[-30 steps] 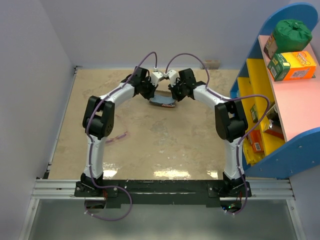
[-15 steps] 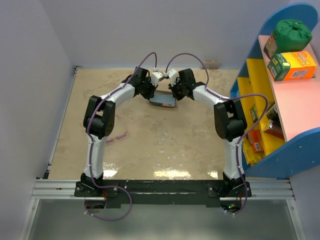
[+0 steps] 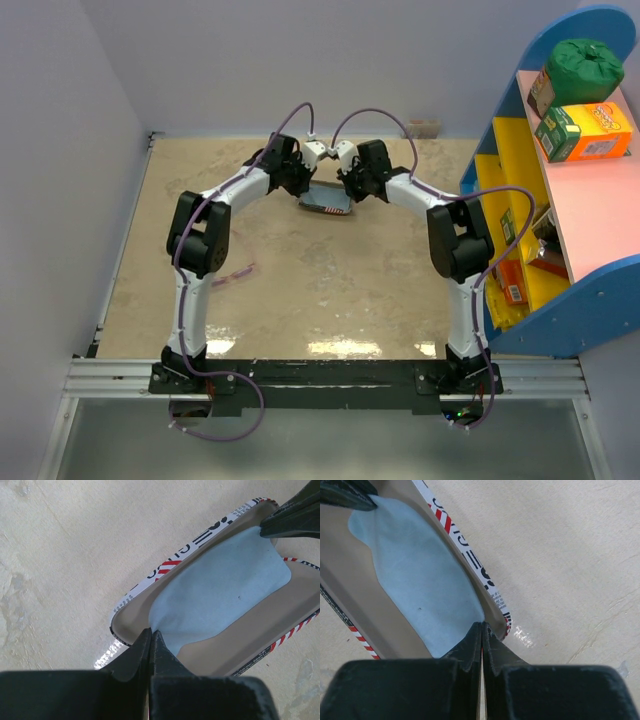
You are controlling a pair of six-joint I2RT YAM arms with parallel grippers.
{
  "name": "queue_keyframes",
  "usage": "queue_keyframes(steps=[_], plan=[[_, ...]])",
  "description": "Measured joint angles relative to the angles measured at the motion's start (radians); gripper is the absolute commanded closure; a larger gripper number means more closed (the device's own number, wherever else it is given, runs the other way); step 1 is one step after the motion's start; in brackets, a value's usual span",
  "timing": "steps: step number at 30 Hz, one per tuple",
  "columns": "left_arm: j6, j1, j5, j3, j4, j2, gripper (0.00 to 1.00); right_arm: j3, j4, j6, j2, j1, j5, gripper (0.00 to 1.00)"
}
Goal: Organize the sunglasses
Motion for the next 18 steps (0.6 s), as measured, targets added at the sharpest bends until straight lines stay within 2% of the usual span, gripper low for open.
queue_keyframes(steps=[18], plan=[[-0.005,0.0,-0.014,0.0,0.01,0.0,1.0,-0.028,0.035,0.01,0.0,0.0,0.002,1.0]])
